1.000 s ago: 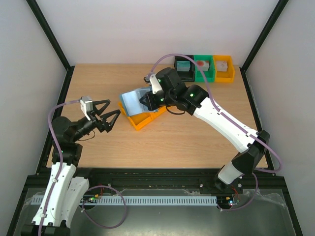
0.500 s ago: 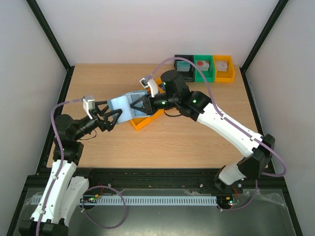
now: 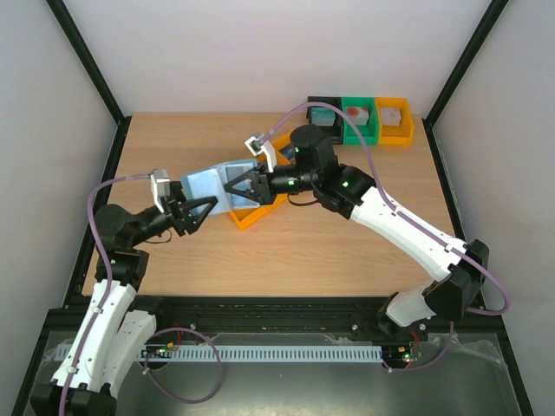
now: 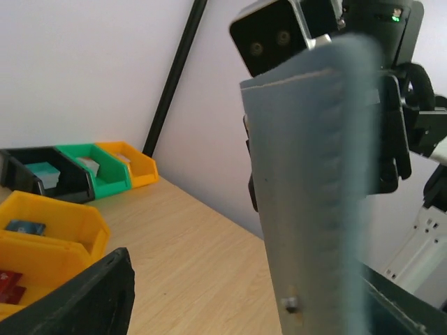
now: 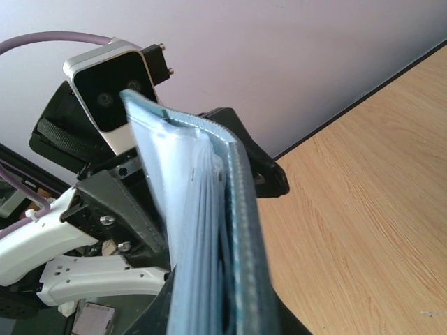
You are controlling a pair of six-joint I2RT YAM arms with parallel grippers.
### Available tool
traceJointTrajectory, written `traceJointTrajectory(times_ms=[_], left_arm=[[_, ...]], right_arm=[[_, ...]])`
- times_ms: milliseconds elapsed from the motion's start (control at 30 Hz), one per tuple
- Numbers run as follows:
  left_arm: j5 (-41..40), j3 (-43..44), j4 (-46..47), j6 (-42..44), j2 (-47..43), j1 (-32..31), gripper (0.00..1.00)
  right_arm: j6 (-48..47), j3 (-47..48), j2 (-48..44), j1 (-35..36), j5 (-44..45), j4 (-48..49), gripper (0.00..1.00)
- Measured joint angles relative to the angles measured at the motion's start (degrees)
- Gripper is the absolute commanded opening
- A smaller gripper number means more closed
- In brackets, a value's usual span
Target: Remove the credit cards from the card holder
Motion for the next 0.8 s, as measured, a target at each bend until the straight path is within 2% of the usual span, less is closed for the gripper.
traceJointTrajectory(times_ms=[67, 100, 133, 233, 300, 367, 467, 533, 700, 800], left_arm=[[0.33, -0.04, 0.81, -0.24, 0.22, -0.09, 0.78], [0.46, -0.09, 1.05, -0.66, 0.33, -0.24, 0.75], [0.50, -0.11, 1.25, -0.90, 0.42, -0.31, 0.67], [0.52, -0.26, 1.70, -1.40, 0.68, -0.35, 0.28], [0.55, -0.28, 1.70, -1.51, 0.74, -0.42, 0.05], [0.63, -0.31, 1.64, -1.46, 0.72, -0.59, 0.02], [1.07, -0.31, 1.81, -0.87, 0.50, -0.70, 0.02], [0.85, -0.31, 1.68, -0.94, 0.37, -0.50, 0.02], [0.22, -0.31, 1.66, -1.57, 0.07, 0.59, 0.02], [0.15, -0.31, 1.62, -1.29, -0.37, 1.14, 0.02]], right_arm=[[0.00, 0.00, 0.26, 0.02, 0.07, 0.26, 0.02], [-0.02, 0.00, 0.39, 0.02, 0.26, 0.26, 0.02], [-0.07, 0.09, 0.52, 0.02, 0.50, 0.17, 0.02], [-0.26, 0.59, 1.22, 0.02, 0.85, 0.02, 0.02], [-0.26, 0.83, 1.66, 0.02, 0.76, 0.09, 0.03], [-0.44, 0.85, 1.90, -0.02, 0.55, 0.11, 0.15], [-1.81, 0.85, 1.92, -0.22, -0.50, 0.13, 0.42], [-2.89, 0.81, 1.46, -0.52, -0.57, -0.31, 0.52], [-5.35, -1.36, -2.64, -3.56, 0.20, -0.90, 0.54], [-6.01, -2.16, -5.31, -6.19, 1.64, -1.57, 0.46]])
